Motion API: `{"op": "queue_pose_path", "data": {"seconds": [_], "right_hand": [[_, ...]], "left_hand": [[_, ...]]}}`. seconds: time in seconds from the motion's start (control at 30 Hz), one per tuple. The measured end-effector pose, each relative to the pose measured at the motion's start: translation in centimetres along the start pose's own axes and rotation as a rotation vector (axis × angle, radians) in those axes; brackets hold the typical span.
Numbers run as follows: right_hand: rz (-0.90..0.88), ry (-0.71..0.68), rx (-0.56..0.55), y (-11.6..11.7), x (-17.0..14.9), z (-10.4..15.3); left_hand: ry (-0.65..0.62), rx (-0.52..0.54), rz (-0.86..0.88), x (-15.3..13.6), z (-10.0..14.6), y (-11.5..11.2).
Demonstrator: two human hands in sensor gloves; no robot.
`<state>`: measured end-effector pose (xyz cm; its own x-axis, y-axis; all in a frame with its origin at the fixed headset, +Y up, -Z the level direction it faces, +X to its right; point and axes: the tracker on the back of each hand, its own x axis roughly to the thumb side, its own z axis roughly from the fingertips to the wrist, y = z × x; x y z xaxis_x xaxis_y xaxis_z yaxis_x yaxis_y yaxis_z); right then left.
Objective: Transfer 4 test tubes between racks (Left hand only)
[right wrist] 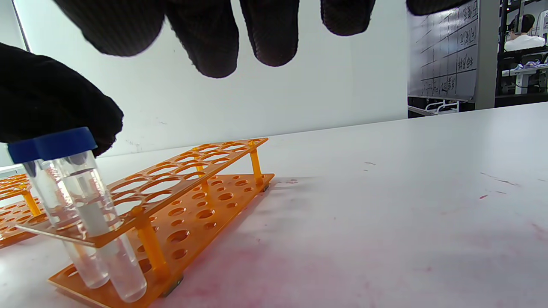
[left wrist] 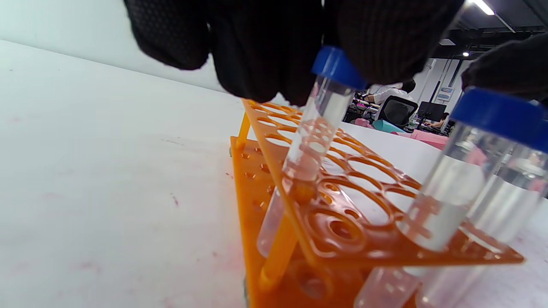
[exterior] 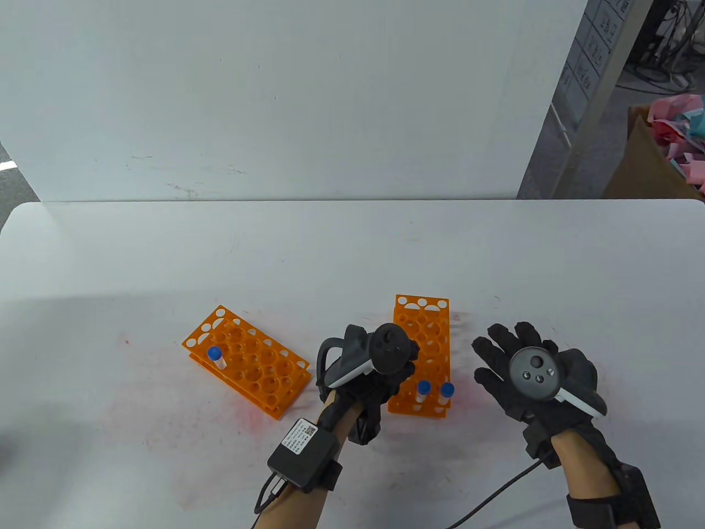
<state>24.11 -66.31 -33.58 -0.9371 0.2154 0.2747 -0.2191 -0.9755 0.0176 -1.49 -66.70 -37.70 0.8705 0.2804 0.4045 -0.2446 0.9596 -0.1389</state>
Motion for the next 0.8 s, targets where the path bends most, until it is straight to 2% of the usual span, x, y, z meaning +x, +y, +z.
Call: {"op": "queue_pose_path", "data": {"seconds": [0.13,0.2,0.5,0.8], "right_hand": [[-0.003,-0.001,-0.002,0.0,0.0,0.0],[-0.006,0.001,-0.003,0.0,0.0,0.0],[0.0,-0.006,-0.011,-0.1,0.1,0.1],[0.0,-0.003,0.0,0.2,0.1,-0.1]], "left_hand": [[0.005,-0.029,-0.028,-0.5,0.2,0.0],[0.017,-0.006,-0.003,-1.1,0.5,0.4],[0.104,0.137,-0.084,-5.6,3.5,5.0],[0.184,0.175,-0.236,-9.1,6.3,7.5]]}}
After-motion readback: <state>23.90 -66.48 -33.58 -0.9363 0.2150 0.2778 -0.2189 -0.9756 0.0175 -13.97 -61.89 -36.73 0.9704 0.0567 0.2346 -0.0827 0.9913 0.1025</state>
